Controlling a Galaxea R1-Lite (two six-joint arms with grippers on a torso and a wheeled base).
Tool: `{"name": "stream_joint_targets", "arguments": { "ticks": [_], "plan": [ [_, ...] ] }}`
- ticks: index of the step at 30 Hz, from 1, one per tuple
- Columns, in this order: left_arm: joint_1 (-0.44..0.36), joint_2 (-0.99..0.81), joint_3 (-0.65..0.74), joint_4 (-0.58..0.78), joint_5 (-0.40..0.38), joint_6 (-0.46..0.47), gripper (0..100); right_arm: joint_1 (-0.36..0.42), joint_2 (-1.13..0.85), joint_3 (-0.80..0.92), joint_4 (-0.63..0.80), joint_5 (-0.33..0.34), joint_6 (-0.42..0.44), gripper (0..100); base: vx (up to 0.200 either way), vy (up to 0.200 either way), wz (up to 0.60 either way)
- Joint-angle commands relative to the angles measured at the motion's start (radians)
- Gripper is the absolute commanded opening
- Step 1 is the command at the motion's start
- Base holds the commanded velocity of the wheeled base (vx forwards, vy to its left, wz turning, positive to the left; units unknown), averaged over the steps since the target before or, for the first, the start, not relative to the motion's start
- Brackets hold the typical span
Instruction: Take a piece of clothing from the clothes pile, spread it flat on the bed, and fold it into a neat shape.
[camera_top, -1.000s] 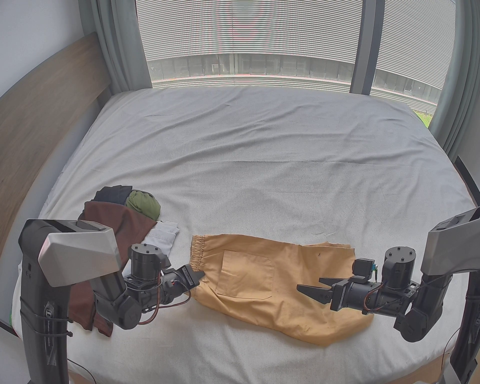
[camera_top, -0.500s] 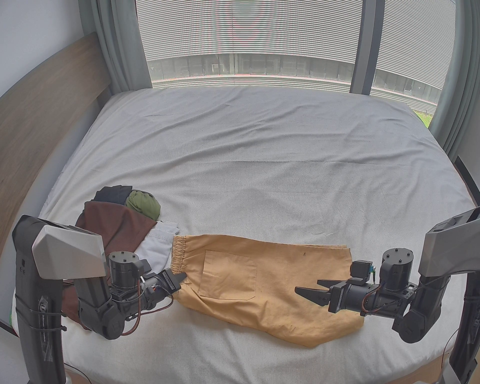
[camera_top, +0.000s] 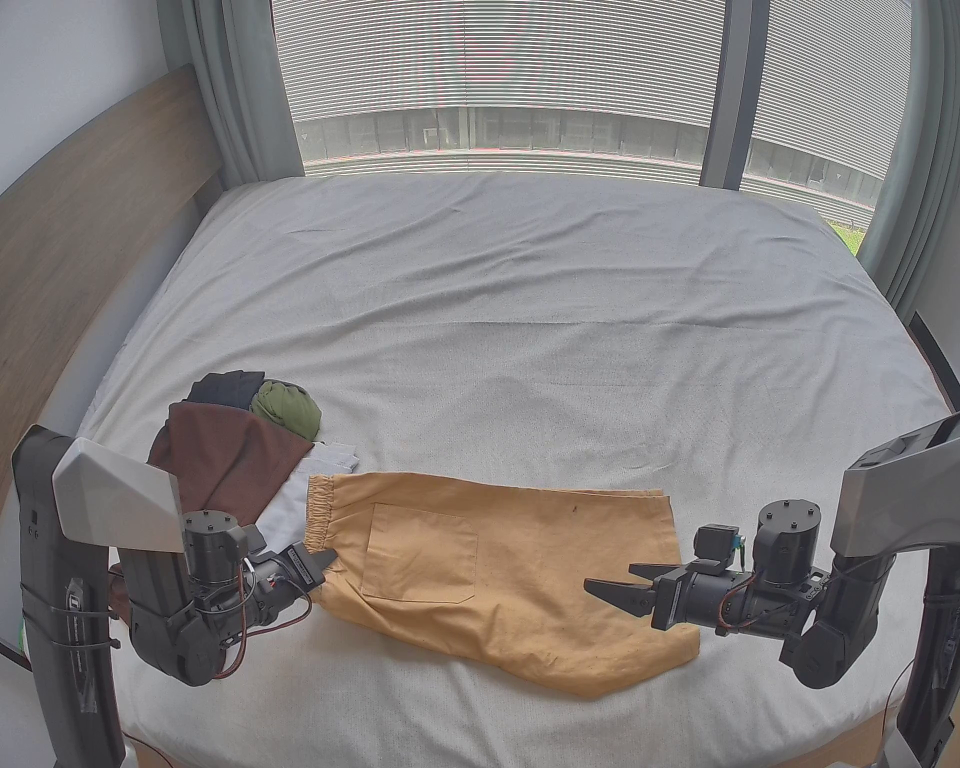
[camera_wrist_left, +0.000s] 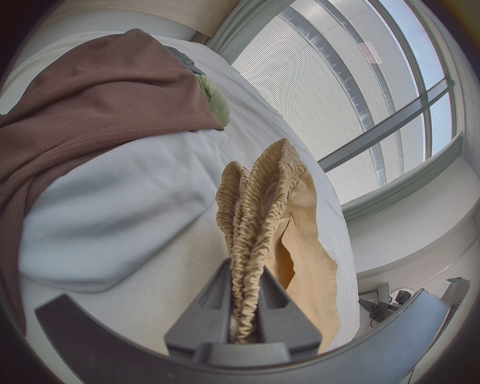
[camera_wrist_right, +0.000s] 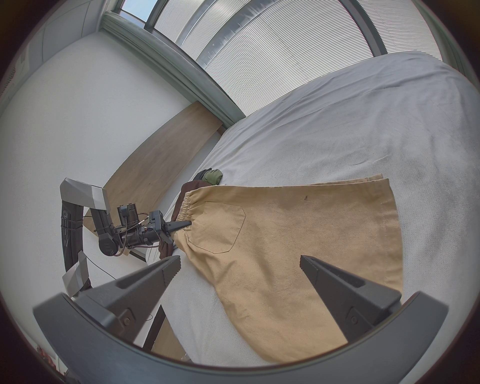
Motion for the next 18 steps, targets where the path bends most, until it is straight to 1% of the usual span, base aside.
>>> {"name": "stream_joint_targets", "arguments": {
  "ticks": [1, 4, 10, 18],
  "plan": [
    [0.025, -0.007, 0.019, -0.003, -0.014, 0.0, 0, 0.003, 0.009, -0.001, -0.001, -0.001, 0.0, 100, 0.0, 0.0, 0.0],
    [0.029, -0.023, 0.03, -0.001, -0.03, -0.002, 0, 0.006, 0.008, -0.004, -0.001, -0.001, 0.0, 100, 0.0, 0.0, 0.0],
    [0.019, -0.059, 0.036, -0.001, -0.031, -0.003, 0, 0.006, 0.008, -0.006, -0.001, -0.001, 0.002, 100, 0.0, 0.0, 0.0],
    [-0.041, -0.079, 0.034, -0.001, -0.025, -0.003, 0, 0.004, 0.006, -0.007, -0.002, -0.001, 0.002, 100, 0.0, 0.0, 0.0]
  ]
}}
